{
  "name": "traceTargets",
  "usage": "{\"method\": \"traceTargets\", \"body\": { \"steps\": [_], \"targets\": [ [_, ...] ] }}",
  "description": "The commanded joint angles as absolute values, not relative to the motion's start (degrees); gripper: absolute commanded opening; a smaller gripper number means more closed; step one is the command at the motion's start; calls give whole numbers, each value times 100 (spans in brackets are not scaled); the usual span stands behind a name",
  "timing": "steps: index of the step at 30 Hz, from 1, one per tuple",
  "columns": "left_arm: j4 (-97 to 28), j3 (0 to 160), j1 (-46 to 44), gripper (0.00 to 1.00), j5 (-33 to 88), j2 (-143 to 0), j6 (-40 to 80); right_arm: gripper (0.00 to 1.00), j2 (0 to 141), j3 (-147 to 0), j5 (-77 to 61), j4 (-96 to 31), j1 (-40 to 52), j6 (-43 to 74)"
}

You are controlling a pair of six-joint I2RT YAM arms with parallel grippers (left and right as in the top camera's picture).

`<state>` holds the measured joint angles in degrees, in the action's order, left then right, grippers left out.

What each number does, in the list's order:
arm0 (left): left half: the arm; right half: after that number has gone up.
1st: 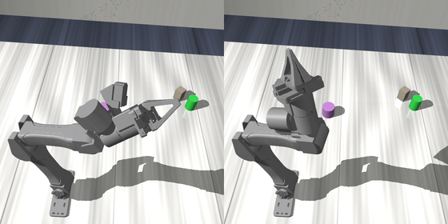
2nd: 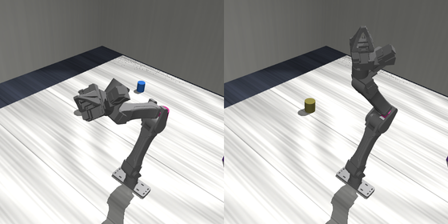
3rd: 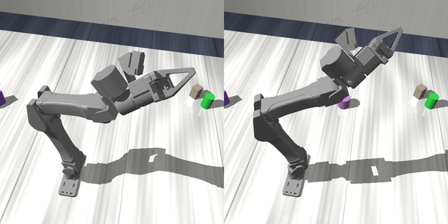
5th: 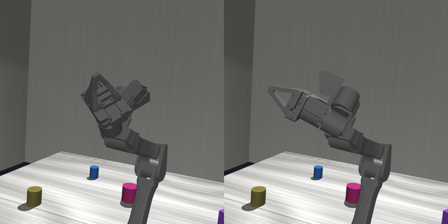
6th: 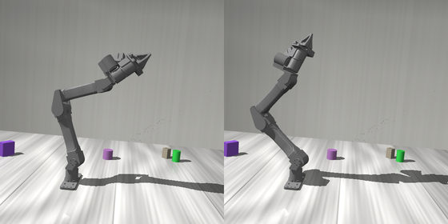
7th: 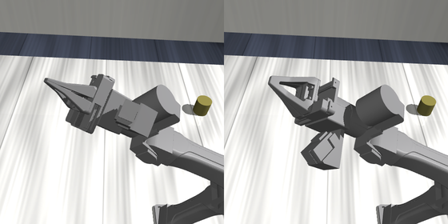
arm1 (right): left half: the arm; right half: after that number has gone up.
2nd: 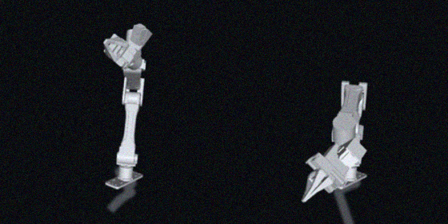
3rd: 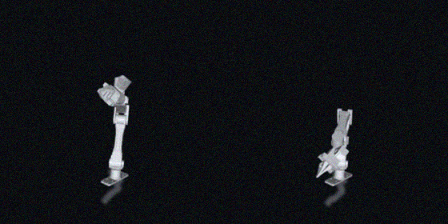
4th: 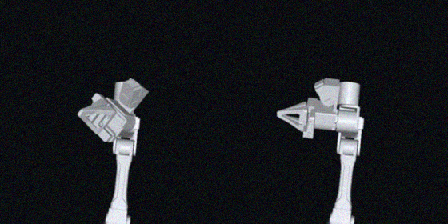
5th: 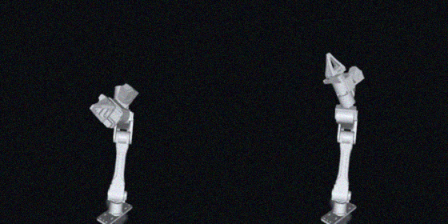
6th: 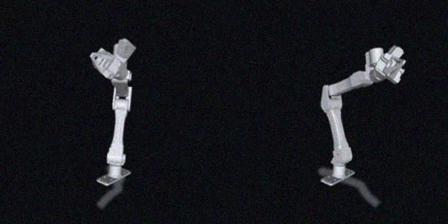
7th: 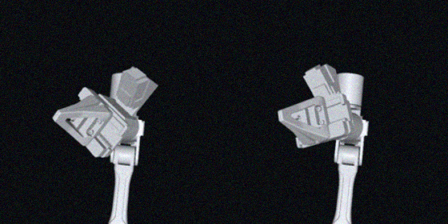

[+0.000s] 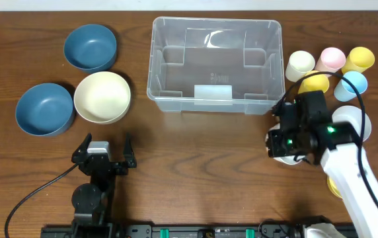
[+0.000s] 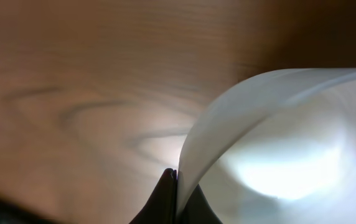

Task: Pack container
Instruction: 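Lift the white bowl and lower it into the bin's right side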

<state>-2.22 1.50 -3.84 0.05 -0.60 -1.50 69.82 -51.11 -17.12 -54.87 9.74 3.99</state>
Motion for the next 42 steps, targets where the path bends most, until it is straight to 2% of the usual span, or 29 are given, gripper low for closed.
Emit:
{"method": "traceTargets", "body": {
  "steps": [1,8,14,20,32,42],
  "targets": [
    [-421,23,-351,98,-43,-27,-204,1,6528,-5295,-2333,-5592,1409,56],
    [-421,23,-351,98,-43,-27,-204,1,6416,-6475,-1763,-5979,2456,80],
    [-423,23,-351,98,-43,-27,-204,1,6840,-7655,-635,-5889,2958,25],
    [-423,23,-351,98,-43,-27,-204,1,7721,-8361,333,-5275,3002,-283],
    [-421,23,-351,98,-43,-27,-204,1,9937,-8573,1719,-3594,2971,-941],
    [-423,23,-351,98,-43,-27,-204,2,11220,-8713,2123,-2722,2768,-1352]
  ]
}}
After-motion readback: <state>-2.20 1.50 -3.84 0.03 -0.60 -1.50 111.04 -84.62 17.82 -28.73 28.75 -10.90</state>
